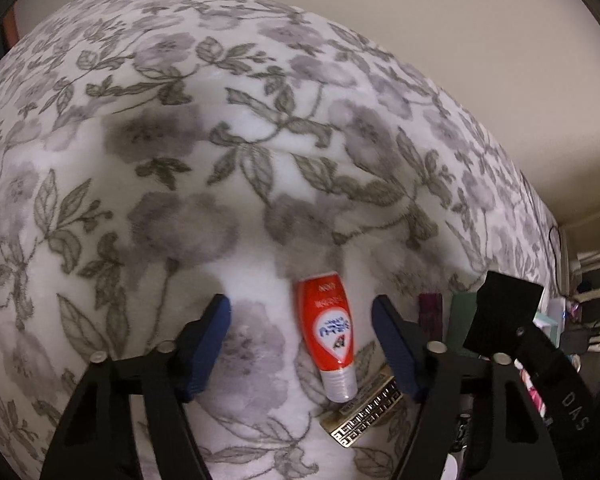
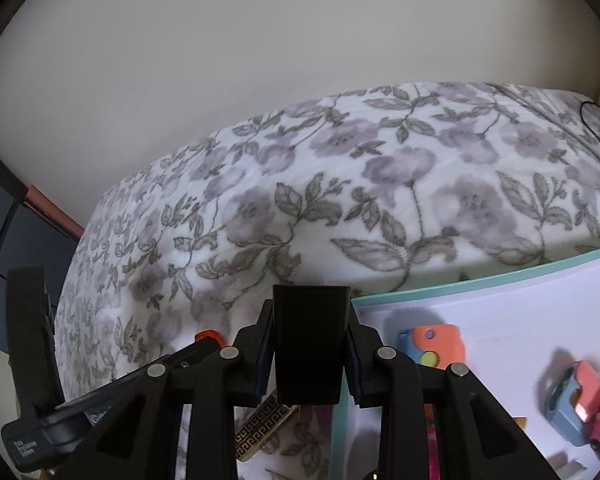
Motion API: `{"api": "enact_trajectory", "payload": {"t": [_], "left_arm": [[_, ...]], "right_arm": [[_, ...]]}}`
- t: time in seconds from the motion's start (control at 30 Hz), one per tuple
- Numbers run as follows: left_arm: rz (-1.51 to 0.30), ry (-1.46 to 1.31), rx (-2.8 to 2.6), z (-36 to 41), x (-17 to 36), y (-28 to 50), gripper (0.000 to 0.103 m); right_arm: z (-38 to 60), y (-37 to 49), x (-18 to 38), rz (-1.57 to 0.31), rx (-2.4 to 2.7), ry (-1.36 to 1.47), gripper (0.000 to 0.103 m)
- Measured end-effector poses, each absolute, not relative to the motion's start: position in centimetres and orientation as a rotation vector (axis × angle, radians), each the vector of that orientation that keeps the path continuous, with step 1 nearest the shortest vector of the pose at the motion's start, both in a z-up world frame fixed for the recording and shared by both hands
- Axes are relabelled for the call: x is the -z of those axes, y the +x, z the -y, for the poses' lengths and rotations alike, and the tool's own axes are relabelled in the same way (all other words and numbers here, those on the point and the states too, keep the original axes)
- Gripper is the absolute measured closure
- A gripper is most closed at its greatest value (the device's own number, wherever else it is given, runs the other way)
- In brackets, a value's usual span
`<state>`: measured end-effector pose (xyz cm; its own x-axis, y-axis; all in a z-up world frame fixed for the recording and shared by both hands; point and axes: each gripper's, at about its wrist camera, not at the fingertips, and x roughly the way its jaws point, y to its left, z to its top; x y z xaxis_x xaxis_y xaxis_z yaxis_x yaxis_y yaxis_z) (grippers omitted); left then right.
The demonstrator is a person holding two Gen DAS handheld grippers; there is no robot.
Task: Organize rigid objects
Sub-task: 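Grasp the black charger with the right tool while the left tool grasps the red glue stick, then carry the black charger and red glue stick into the tray and release both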
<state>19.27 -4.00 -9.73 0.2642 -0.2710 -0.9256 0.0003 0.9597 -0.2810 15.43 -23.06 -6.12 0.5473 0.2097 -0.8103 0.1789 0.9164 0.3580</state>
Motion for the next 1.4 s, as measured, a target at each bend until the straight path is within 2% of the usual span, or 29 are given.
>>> {"api": "enact_trajectory", "payload": {"t": [0.13,0.2,0.23,0.57,0.9,1.4], "left_arm": [[-1.305,-0.185,0.19,5.2,10.0,19.0,0.054],[-1.304,-0.171,0.196,5.7,10.0,18.8,0.069],[-1.303,-0.175,0.21,5.9,9.9,18.8,0.072],[-1.271,-0.146,0.205,6.7,8.8,18.0,0.073],[-1.175,-0.124,0.251,8.2,4.4,15.5,0.073],[-1.061,-0.023,0.459,14.9,-1.4,9.3,0.073]], "right_arm": [[23.4,15.1,5.9,-0.999,-0.023,0.44,0.071],[23.6,14.9,5.7,-0.999,-0.024,0.448,0.071],[23.6,14.8,5.6,-0.999,-0.026,0.45,0.071],[24.6,12.8,4.0,-1.002,-0.014,0.456,0.071],[27.0,9.6,1.9,-0.982,0.021,0.473,0.071],[31.9,3.8,0.0,-0.974,0.123,0.481,0.071]]}}
